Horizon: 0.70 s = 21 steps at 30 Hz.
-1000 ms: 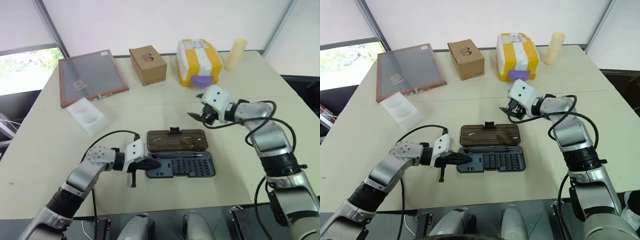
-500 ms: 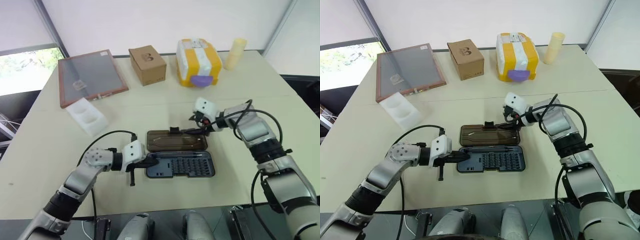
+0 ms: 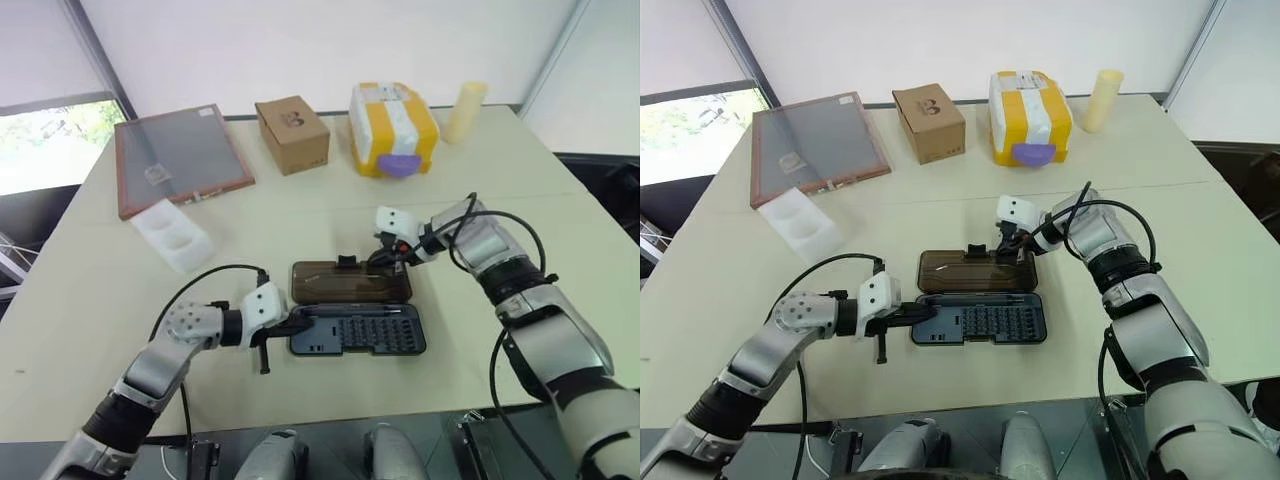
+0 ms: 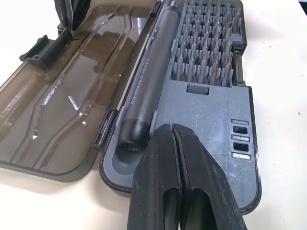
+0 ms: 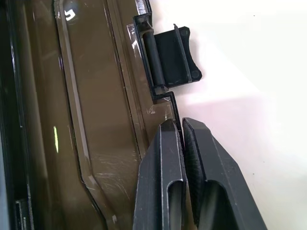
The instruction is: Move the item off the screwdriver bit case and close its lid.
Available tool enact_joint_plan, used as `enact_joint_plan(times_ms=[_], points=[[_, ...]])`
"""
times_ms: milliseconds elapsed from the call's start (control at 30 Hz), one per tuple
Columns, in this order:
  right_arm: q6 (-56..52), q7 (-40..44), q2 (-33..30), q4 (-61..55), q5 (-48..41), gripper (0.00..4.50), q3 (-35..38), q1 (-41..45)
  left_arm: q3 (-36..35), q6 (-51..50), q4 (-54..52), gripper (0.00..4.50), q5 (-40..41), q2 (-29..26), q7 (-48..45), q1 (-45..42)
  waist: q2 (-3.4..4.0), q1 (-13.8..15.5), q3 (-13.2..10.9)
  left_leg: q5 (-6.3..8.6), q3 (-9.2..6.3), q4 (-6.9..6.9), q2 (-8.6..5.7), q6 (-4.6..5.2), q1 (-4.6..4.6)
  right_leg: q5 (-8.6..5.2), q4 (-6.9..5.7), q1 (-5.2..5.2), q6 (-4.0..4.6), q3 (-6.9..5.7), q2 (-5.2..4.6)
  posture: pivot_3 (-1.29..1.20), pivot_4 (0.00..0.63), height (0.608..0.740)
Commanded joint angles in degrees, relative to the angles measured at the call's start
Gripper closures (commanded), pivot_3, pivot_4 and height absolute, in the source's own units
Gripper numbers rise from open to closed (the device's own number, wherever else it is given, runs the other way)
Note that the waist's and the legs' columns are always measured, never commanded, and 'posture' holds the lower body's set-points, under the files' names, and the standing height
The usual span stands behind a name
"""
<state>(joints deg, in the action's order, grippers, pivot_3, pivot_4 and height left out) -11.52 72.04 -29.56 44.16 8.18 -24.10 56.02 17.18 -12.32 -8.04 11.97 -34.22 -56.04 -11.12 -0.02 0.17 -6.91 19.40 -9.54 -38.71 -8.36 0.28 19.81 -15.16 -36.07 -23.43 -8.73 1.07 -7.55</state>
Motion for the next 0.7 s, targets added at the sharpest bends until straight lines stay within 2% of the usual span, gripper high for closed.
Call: enact_joint_plan(times_ms=[33,200,333,500,700], points=[[1.9,-3.5,1.7,2.0,2.8,4.47,-1.2,-2.7,1.9,-2.7,3.5,4.5,-2.9,-1.0,0.2,2.6,-0.05,0.0,0.1,0.0,0.0,0.13,0.0,0.0,-0.21,0.0,0.05,0.09,0.0,0.01,0.0,0.0,0.15,0.74],[12.7,-15.4,-2.4,-8.1,6.7,4.47,2.2,-5.6,1.6,-2.7,3.6,4.5,-2.8,-1.1,0.3,2.6,-0.07,-0.3,0.4,-0.02,0.06,0.52,0.02,-0.04,-0.55,-0.01,0.18,0.2,0.01,0.06,0.01,0.0,0.15,0.74],[14.8,-21.8,-6.3,-26.4,7.3,4.47,7.6,-13.1,1.2,-2.5,3.9,4.5,-2.6,-1.5,-0.3,2.5,0.09,-0.5,0.3,-0.07,0.11,0.51,0.0,-0.1,-0.34,0.0,0.11,0.07,0.01,0.15,0.0,0.0,0.15,0.74],[11.9,-24.3,-8.3,-44.5,8.3,4.47,10.5,-22.3,1.0,-2.2,4.4,4.5,-2.5,-1.8,-1.7,1.7,0.3,0.0,0.0,-0.07,0.12,0.57,0.0,-0.1,-0.3,-0.01,0.08,-0.04,0.0,0.17,0.0,0.0,0.15,0.74],[9.7,-26.4,-8.4,-52.3,10.8,4.47,10.9,-26.9,-0.9,-4.8,3.6,4.5,0.8,-0.8,-2.9,0.5,0.29,0.3,-0.1,-0.07,0.18,0.58,0.02,-0.1,-0.29,-0.01,0.12,-0.05,0.01,0.2,0.01,0.0,0.15,0.74]])
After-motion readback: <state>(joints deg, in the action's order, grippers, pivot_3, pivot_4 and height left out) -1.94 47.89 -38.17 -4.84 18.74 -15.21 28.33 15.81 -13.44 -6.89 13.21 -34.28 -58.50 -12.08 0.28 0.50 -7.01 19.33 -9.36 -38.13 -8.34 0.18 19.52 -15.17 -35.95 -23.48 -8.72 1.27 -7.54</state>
